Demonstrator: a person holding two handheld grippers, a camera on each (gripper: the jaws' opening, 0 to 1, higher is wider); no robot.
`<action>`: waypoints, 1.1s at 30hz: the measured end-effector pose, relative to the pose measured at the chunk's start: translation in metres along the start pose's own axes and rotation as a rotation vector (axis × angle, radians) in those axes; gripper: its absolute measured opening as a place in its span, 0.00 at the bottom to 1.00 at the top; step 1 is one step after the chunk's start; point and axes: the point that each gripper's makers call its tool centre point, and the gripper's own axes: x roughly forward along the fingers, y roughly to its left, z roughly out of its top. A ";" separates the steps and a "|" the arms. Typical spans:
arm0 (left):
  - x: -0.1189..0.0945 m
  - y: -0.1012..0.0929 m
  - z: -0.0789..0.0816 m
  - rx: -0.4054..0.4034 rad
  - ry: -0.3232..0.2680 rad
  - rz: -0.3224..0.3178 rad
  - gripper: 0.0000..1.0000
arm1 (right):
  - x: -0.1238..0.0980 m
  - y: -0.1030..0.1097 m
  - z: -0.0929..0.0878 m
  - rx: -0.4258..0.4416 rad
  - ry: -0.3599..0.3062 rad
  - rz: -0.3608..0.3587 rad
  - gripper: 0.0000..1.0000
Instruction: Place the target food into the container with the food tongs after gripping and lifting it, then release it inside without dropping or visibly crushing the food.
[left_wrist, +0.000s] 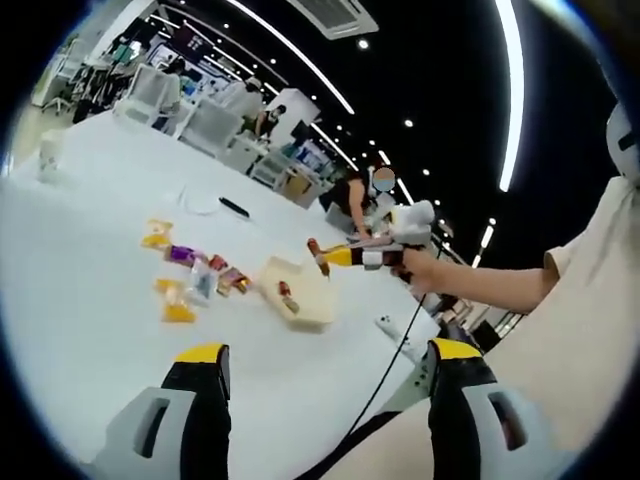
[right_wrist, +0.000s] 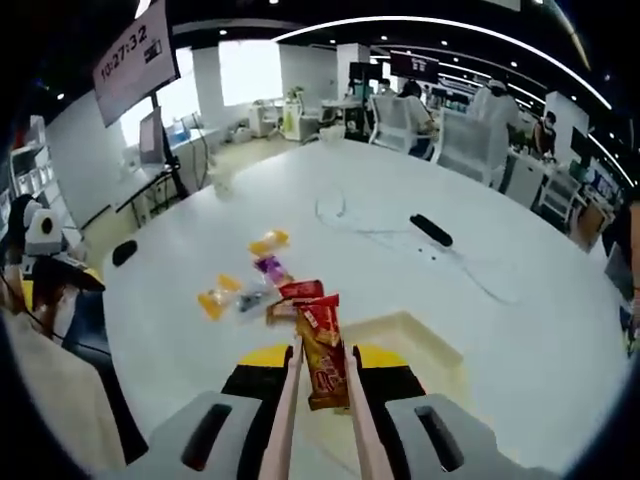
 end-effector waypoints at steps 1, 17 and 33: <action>0.000 0.000 0.000 -0.001 0.000 -0.001 0.80 | 0.000 0.000 0.000 -0.001 0.000 0.000 0.23; 0.002 0.000 0.003 -0.008 0.000 -0.011 0.80 | -0.006 -0.018 -0.008 0.023 0.000 -0.045 0.23; 0.003 0.001 0.003 -0.006 0.007 -0.009 0.80 | -0.010 -0.036 -0.020 0.055 0.012 -0.080 0.23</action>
